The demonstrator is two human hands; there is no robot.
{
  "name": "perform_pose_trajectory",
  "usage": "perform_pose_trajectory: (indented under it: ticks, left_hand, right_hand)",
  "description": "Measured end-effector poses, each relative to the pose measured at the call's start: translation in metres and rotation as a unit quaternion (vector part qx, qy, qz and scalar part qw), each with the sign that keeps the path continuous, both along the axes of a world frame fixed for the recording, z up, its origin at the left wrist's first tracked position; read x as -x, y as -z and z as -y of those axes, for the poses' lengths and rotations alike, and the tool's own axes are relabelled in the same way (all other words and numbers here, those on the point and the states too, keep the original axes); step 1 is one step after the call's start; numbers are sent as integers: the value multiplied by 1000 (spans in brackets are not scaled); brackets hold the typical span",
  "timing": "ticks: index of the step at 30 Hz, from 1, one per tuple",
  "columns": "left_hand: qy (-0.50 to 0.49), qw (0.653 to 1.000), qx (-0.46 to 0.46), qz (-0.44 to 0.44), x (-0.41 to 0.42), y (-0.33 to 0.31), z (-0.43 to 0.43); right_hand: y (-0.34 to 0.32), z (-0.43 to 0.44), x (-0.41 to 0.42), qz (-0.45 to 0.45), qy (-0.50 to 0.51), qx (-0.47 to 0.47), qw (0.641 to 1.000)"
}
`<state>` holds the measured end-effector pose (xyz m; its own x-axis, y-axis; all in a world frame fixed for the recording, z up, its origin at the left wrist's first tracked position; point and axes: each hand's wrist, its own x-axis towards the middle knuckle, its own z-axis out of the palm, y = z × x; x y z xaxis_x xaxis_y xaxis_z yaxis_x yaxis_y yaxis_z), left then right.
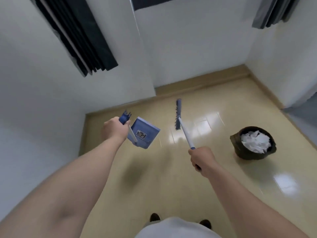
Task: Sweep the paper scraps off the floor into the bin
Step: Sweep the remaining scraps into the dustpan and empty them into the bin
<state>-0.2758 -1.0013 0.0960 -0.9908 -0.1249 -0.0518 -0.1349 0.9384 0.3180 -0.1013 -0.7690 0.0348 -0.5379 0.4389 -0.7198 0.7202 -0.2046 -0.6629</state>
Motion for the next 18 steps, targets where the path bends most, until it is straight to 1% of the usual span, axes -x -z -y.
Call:
perform_pose_trajectory:
  ticks: [3,6,9,12,16,18]
  left_hand:
    - [-73,997,-5,19,-12,8,63]
    - [-127,991,-18,32,-23,25,125]
    - [-181,983,-23,37,-36,40,188]
    - [-217,975,-27,50,-48,53,239]
    - [-262,962,-50,60,-64,67,291]
    - [-280,957,-57,59,-72,71,311]
  right_hand:
    - [14,36,19,40,-57,-5,998]
    - [30,75,35,92,-118,-47,988]
    - [42,116,42,139,-188,-86,968]
    - [48,152,43,172,-233,-119,950]
    - [49,200,40,208,-290,-120,926]
    - [48,219,40,225,-331,-121,908]
